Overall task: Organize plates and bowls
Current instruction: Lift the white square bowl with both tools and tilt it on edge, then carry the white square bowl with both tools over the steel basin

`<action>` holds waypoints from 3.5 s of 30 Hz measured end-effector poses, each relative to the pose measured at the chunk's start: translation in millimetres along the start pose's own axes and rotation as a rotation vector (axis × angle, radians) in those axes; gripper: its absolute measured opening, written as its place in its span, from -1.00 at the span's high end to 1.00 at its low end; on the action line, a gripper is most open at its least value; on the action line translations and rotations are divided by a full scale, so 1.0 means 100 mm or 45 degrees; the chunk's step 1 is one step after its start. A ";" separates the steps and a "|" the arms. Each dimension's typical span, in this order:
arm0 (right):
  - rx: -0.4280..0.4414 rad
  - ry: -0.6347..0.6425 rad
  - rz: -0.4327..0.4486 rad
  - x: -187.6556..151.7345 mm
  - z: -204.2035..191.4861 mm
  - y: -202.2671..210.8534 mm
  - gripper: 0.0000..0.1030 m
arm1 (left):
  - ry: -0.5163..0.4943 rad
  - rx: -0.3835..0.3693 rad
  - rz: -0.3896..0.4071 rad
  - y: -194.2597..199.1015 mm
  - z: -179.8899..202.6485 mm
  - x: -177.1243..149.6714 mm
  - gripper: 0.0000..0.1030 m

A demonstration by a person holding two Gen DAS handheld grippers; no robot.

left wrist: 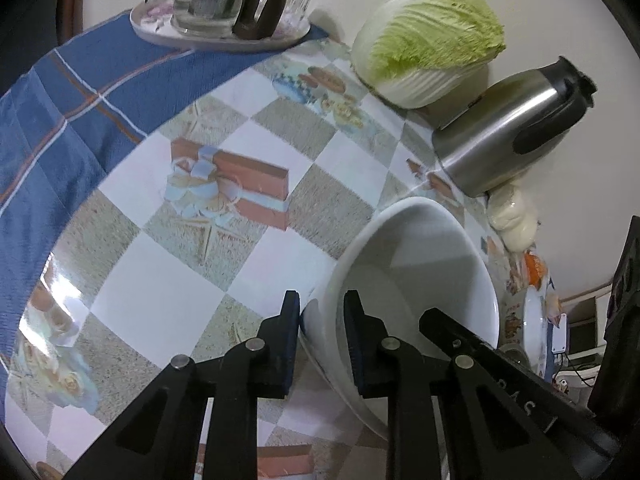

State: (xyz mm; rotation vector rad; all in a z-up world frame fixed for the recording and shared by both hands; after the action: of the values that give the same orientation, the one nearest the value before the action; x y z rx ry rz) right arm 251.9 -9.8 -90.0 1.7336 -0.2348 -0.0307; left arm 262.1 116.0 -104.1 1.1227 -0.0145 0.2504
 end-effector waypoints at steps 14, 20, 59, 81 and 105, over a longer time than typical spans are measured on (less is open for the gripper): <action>0.024 0.003 0.150 -0.19 0.05 0.81 0.72 | -0.124 -0.005 0.135 0.60 0.47 -0.21 0.55; 0.068 -0.017 0.200 -0.33 0.17 1.02 0.72 | -0.160 0.026 0.169 0.73 0.63 -0.34 0.55; 0.379 -0.344 0.459 -1.23 1.61 1.54 0.72 | -0.641 0.239 0.232 0.78 2.02 -1.27 0.55; 0.397 -0.365 0.499 -1.55 2.11 1.78 0.68 | -0.754 0.263 0.281 0.78 2.52 -1.70 0.46; 0.380 -0.357 0.398 -1.52 2.01 1.58 0.65 | -0.675 0.217 0.132 0.58 2.30 -1.63 0.46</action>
State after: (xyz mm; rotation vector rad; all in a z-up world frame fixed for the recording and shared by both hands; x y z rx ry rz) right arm 51.0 -204.0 11.9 1.9679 -0.7460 -0.0102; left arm 118.0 -96.6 25.6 1.3338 -0.5310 0.0396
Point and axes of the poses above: each gripper's, at about its wrist camera, not at the fingertips, and y roughly against the way its jaws point, z to its right, x to its top, the point moved 5 cm from there along -y, roughly the way its jaws point, and after that the axes turned 12 degrees about -z, right-handed, at the moved point
